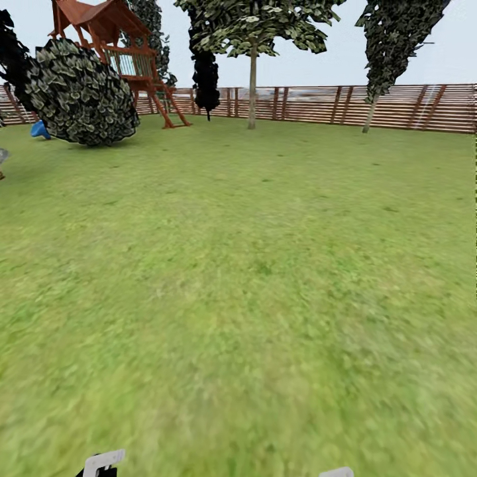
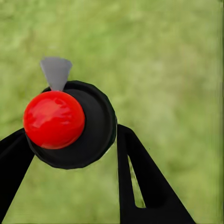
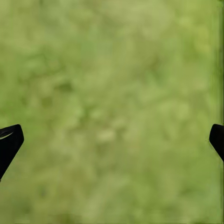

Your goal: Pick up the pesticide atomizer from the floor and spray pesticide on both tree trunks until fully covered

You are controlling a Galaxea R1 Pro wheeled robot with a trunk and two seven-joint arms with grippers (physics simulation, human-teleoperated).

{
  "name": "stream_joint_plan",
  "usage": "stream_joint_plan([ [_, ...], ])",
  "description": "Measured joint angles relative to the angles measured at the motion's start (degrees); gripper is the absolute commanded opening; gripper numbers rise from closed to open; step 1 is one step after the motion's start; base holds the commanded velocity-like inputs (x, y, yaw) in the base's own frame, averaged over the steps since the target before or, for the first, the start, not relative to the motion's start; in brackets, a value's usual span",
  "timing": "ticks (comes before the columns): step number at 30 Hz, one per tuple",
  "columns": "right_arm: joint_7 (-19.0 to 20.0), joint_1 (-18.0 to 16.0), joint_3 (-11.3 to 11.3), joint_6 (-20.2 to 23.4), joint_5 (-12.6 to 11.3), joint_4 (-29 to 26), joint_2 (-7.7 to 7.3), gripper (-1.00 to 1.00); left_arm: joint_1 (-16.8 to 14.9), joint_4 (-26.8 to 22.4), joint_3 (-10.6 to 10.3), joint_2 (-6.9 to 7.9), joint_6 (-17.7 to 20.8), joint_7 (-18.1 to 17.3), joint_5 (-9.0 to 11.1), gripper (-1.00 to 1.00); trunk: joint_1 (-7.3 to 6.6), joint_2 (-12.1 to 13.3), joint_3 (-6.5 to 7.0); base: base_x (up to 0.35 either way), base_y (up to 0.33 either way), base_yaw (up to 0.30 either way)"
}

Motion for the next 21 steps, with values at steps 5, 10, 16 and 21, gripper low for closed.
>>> stream_joint_plan([
  [5,0.0,0.0,0.1,-0.1,0.0,0.0,0.0,1.0,0.0,0.0,0.0,-0.01,0.0,0.0,0.0,-1.0,0.0,0.0,0.45,0.34,0.0,-0.108],
  [10,0.0,0.0,0.0,-0.1,0.0,0.0,0.0,1.0,0.0,0.0,0.0,0.02,0.0,0.0,0.0,-1.0,0.0,0.0,0.9,0.34,0.0,-0.109],
  [16,0.0,0.0,0.0,-0.1,0.0,0.0,-0.01,1.0,0.0,0.0,0.0,-0.01,0.0,0.0,0.0,-1.0,0.0,0.0,1.43,0.339,0.0,-0.109],
  [21,0.0,0.0,0.0,-0.1,0.0,0.0,0.0,1.0,0.0,0.0,0.0,0.04,0.0,0.0,0.0,-1.0,0.0,0.0,1.88,0.34,0.0,-0.087],
])
